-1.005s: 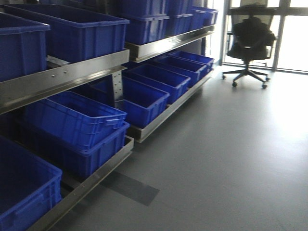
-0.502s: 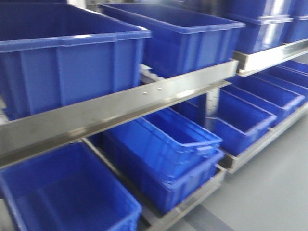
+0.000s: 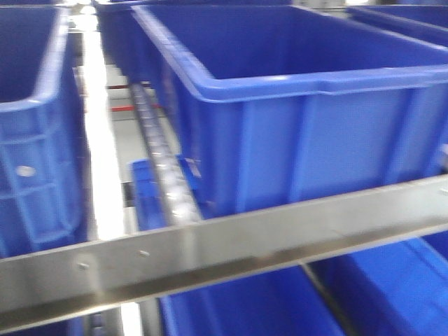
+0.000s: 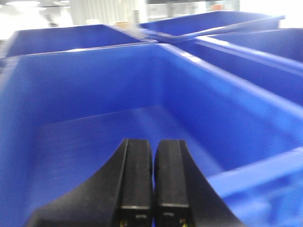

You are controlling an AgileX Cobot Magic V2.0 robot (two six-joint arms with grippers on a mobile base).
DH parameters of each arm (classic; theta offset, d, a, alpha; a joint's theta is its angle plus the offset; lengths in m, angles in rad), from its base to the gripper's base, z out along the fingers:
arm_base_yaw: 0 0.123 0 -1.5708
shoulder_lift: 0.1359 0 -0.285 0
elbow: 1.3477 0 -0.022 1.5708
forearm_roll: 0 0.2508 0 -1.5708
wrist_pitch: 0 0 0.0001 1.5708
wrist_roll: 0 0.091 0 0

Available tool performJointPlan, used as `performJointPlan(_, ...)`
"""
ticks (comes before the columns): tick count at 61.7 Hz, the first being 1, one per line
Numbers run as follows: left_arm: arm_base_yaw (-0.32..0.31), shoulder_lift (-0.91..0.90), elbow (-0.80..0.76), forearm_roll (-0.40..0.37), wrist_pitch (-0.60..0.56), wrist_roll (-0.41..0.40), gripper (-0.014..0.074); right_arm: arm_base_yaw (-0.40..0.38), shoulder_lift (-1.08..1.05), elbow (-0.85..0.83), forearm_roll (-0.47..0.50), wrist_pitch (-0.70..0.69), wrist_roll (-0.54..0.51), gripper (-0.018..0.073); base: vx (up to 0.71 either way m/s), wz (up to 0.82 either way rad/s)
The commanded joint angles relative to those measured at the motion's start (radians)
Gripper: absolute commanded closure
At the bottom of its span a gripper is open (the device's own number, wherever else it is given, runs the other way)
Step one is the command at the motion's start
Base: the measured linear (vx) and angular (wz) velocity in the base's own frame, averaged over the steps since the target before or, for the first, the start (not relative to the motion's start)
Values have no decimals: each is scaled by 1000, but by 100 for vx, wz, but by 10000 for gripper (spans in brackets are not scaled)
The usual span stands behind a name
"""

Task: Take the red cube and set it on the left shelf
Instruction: 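Turn toward the shelf and bring the red cube over a blue crate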

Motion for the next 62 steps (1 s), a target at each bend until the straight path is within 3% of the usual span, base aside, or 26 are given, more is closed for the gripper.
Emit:
performJointPlan(1,-5,7,22,-6,-83,1,491,-7,5,-29,-10,-83,-5,501,14,69)
performJointPlan(36,-5,7,22,-6,-83,1,491,-7,5,-29,-10,-83,-5,501,9,33)
performJointPlan(62,-5,7,22,-6,-83,1,491,-7,5,-29,-10,-83,-5,501,1,6)
